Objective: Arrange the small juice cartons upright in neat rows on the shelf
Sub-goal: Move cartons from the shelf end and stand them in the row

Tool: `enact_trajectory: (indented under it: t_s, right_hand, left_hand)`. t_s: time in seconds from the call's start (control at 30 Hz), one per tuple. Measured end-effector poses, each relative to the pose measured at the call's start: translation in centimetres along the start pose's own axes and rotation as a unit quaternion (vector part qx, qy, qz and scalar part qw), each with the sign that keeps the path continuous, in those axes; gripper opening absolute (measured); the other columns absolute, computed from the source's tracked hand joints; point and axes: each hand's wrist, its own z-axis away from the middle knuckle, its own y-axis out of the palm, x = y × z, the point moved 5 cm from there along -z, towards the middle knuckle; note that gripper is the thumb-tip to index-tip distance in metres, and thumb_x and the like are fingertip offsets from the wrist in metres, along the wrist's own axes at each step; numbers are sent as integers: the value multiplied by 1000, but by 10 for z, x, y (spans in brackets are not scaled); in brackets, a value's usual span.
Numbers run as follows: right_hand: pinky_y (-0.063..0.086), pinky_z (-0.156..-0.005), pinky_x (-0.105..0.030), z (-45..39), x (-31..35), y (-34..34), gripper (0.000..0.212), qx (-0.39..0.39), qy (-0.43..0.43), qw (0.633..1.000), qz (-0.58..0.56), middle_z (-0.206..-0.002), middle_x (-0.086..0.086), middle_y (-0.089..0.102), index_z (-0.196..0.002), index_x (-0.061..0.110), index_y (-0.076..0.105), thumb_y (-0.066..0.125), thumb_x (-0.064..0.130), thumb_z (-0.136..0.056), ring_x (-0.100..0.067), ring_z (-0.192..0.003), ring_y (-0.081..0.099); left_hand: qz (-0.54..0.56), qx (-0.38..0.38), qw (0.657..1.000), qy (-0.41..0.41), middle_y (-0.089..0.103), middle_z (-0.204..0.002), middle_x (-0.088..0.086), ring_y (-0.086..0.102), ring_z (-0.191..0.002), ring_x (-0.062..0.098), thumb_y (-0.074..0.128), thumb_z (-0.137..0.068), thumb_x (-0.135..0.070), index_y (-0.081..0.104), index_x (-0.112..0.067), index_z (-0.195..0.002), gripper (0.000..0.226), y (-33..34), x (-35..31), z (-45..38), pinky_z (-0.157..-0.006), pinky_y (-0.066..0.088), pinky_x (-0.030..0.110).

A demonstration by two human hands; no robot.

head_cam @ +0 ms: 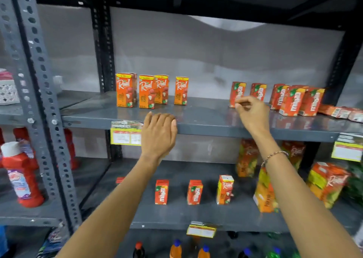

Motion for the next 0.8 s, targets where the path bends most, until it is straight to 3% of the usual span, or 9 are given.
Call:
enact_trajectory:
  t_s: [0.23,0.3,0.4,0.5,0.6,0.67,0.73,0.8]
  right_hand:
    - [49,-83,-24,-21,-88,-115,16,-36,45,998,29,-96,-10,72,-96,6,71,60,4,-84,-19,-88,66]
    - [50,-87,-28,-26,-115,-151,17,-56,59,995,56,-97,-12,74,-95,7,73,62,7,-82,-22,-89,68]
    - [45,-81,-23,-35,-158,-206,19,-102,93,987,80,-98,-12,74,-95,7,74,66,18,-81,-23,-91,68]
    - [47,-84,-33,-51,-205,-257,30,-126,155,976,86,-102,-19,72,-99,2,72,69,24,-79,-30,-97,66]
    - [45,-92,-40,-68,-249,-288,41,-88,232,961,118,-106,-24,69,-99,-3,70,72,31,-77,-25,-99,63]
    - [46,-96,-39,-78,-271,-301,40,-71,280,955,76,-109,-20,68,-98,-3,69,74,30,-76,-22,-104,60]
    - [54,-70,-26,-85,-285,-307,29,-49,317,945,-58,-100,-13,64,-90,-1,64,75,22,-77,-16,-89,61]
    - [51,-45,-14,-91,-295,-315,37,-20,344,928,-143,-92,-11,63,-108,-4,54,72,12,-79,-5,-58,66]
  left_hand:
    - [63,32,992,101,70,-95,2,64,-87,23,36,-97,-29,68,-14,-97,36,33,-162,-17,-83,48,37]
    - [77,30,989,124,71,-96,2,65,-87,22,36,-97,-30,69,-13,-99,37,41,-208,-21,-82,49,36]
    - [91,27,986,140,71,-96,2,66,-88,23,35,-96,-31,69,-13,-99,38,52,-271,-27,-83,50,36]
    - [90,45,984,144,70,-97,4,64,-91,24,33,-96,-32,67,-12,-100,40,66,-326,-36,-87,48,38]
    - [88,54,984,145,70,-94,5,64,-89,26,33,-95,-32,67,-11,-98,40,75,-372,-42,-89,48,38]
    - [82,51,984,147,69,-95,5,64,-89,25,33,-94,-33,67,-11,-100,41,80,-391,-44,-87,48,38]
    - [72,43,986,142,68,-97,4,64,-89,24,32,-95,-34,66,-12,-102,41,86,-398,-44,-85,48,38]
    - [65,25,987,142,68,-98,4,63,-89,23,34,-95,-34,65,-13,-103,38,91,-398,-42,-83,47,38]
